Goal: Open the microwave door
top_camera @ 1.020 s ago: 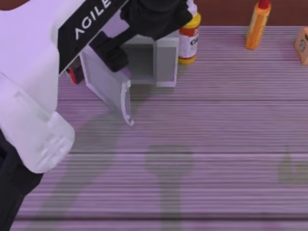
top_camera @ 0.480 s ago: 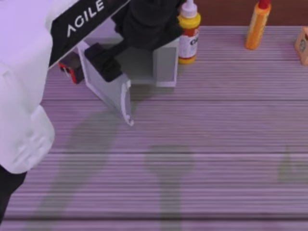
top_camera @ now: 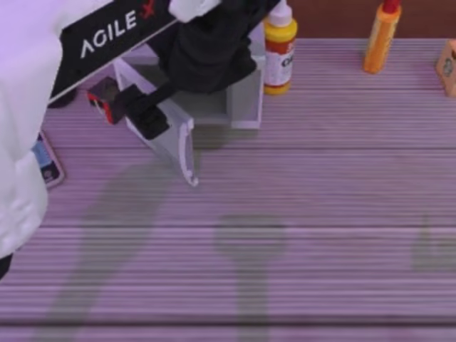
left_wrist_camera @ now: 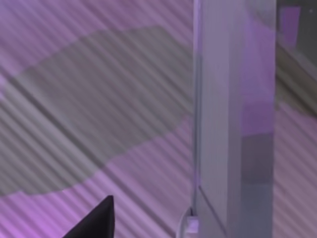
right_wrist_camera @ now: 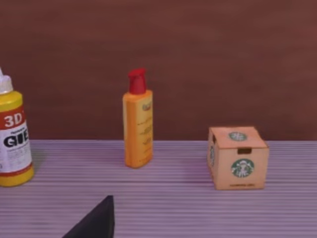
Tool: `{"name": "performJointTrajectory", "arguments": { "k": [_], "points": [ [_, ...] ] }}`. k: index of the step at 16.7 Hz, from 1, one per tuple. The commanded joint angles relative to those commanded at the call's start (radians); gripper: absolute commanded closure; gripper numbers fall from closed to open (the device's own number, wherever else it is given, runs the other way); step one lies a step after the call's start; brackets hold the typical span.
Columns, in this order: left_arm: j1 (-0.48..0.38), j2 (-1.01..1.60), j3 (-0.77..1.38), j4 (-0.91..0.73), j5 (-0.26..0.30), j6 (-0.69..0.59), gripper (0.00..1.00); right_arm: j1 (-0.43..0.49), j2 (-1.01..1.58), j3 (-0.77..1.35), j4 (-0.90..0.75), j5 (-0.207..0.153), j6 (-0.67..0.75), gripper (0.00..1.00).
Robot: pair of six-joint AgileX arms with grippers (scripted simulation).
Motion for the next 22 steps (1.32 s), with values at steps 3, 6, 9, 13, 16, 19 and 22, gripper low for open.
{"name": "performJointTrajectory", "arguments": {
  "k": [3,6,9,13,16,19,22],
  "points": [
    [0.009,-0.025,-0.077,0.056,0.000,0.010,0.00,0.000,0.000,0.000,0.000,0.000,0.000,0.00],
    [0.015,-0.042,-0.127,0.092,0.001,0.016,0.00,0.000,0.000,0.000,0.000,0.000,0.000,0.00],
    [0.017,-0.046,-0.142,0.102,0.001,0.018,0.00,0.000,0.000,0.000,0.000,0.000,0.000,0.00],
    [0.017,-0.046,-0.142,0.102,0.001,0.018,0.00,0.000,0.000,0.000,0.000,0.000,0.000,0.00],
    [0.017,-0.046,-0.142,0.102,0.001,0.018,0.23,0.000,0.000,0.000,0.000,0.000,0.000,0.00],
    [0.017,-0.046,-0.142,0.102,0.001,0.018,0.45,0.000,0.000,0.000,0.000,0.000,0.000,0.00],
    [0.017,-0.046,-0.142,0.102,0.001,0.018,0.68,0.000,0.000,0.000,0.000,0.000,0.000,0.00]
  ]
}}
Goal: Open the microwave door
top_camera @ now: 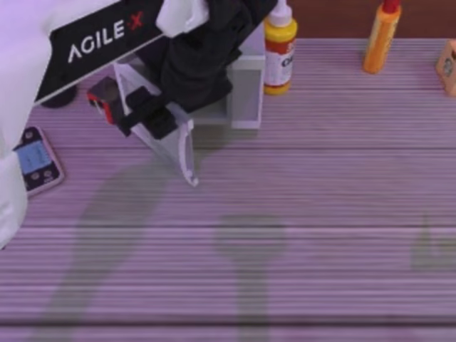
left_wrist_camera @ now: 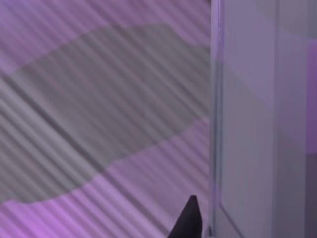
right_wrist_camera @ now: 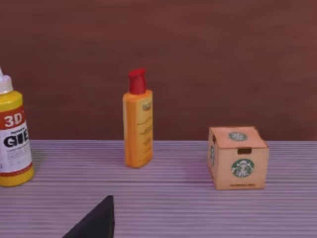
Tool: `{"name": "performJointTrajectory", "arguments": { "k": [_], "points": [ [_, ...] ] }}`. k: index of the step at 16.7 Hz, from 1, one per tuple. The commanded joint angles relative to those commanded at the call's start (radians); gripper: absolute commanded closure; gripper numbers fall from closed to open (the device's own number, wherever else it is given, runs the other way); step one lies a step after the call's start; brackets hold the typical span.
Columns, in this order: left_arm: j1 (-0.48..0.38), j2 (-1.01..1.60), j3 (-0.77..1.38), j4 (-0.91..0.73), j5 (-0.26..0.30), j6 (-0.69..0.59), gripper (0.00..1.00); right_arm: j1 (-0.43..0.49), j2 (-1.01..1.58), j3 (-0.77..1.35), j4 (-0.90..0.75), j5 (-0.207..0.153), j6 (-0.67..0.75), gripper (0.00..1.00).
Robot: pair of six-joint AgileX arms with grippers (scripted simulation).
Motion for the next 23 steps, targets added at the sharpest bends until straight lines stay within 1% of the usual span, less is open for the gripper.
{"name": "performJointTrajectory", "arguments": {
  "k": [4,5,14,16,19,23],
  "points": [
    [0.000,0.000,0.000,0.000,0.000,0.000,0.98,0.000,0.000,0.000,0.000,0.000,0.000,0.00],
    [0.000,0.000,0.000,0.000,0.000,0.000,1.00,0.000,0.000,0.000,0.000,0.000,0.000,0.00],
    [-0.004,0.002,0.000,0.001,0.001,0.001,1.00,0.000,0.000,0.000,0.000,0.000,0.000,0.00],
    [0.001,0.018,0.004,-0.021,0.012,0.007,1.00,0.000,0.000,0.000,0.000,0.000,0.000,0.00],
    [0.016,0.039,0.053,-0.060,0.060,0.018,1.00,0.000,0.000,0.000,0.000,0.000,0.000,0.00],
    [0.047,0.069,0.156,-0.131,0.158,0.040,1.00,0.000,0.000,0.000,0.000,0.000,0.000,0.00]
  ]
}}
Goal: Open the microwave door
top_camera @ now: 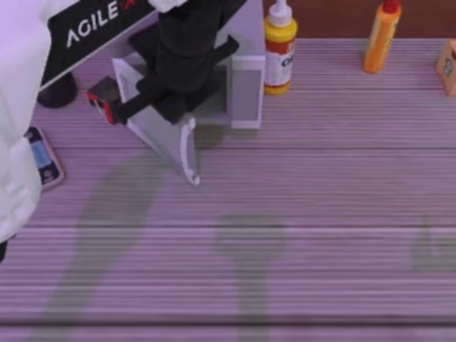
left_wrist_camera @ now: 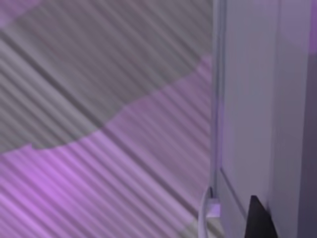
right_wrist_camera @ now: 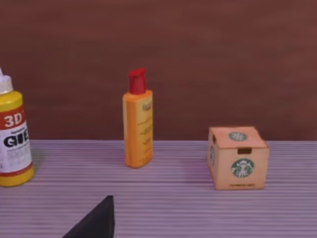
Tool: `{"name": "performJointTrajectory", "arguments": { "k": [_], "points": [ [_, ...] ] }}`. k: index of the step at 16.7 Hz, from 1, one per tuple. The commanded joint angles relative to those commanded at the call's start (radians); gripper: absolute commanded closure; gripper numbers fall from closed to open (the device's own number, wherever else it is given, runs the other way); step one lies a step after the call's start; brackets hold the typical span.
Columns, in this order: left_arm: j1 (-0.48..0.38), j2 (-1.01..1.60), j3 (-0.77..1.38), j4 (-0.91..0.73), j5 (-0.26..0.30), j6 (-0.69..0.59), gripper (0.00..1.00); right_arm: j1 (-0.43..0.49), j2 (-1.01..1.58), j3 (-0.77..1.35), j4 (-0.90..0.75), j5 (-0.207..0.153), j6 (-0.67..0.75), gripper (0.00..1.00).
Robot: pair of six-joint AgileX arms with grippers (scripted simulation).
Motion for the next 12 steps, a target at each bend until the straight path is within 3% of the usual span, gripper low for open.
{"name": "performJointTrajectory", "arguments": {
  "k": [7,12],
  "points": [
    [0.061,0.059,0.169,-0.138,0.182,0.051,1.00,0.000,0.000,0.000,0.000,0.000,0.000,0.00],
    [0.080,0.077,0.213,-0.179,0.234,0.069,1.00,0.000,0.000,0.000,0.000,0.000,0.000,0.00]
  ]
}}
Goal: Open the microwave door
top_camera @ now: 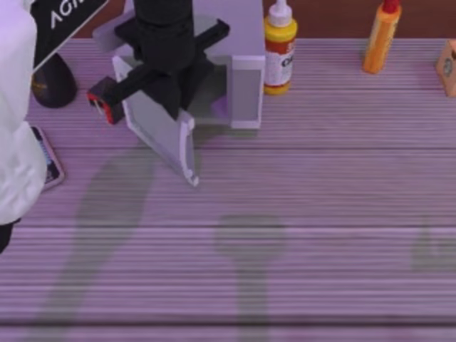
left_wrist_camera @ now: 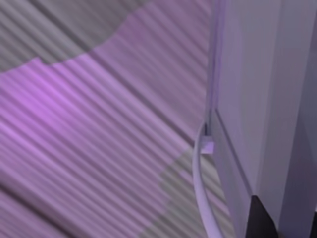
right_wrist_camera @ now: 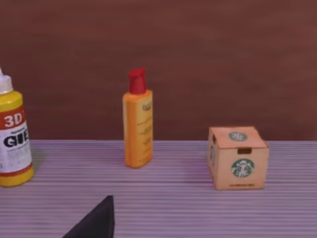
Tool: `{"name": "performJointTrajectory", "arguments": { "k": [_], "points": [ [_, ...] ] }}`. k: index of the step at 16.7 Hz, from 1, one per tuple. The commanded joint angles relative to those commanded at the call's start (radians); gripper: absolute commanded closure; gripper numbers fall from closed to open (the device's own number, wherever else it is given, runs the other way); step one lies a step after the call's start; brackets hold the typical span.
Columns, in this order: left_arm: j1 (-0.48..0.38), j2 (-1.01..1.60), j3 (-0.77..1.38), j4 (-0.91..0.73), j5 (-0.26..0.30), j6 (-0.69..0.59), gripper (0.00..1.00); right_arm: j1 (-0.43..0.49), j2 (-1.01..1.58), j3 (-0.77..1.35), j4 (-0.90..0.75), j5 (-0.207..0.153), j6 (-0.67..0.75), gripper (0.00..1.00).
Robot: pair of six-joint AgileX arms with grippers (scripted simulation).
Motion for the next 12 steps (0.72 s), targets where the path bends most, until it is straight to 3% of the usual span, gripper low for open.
{"name": "performJointTrajectory", "arguments": {
  "k": [12],
  "points": [
    [0.001,-0.026,-0.126,0.099,0.000,0.000,1.00,0.000,0.000,0.000,0.000,0.000,0.000,0.00]
  ]
}}
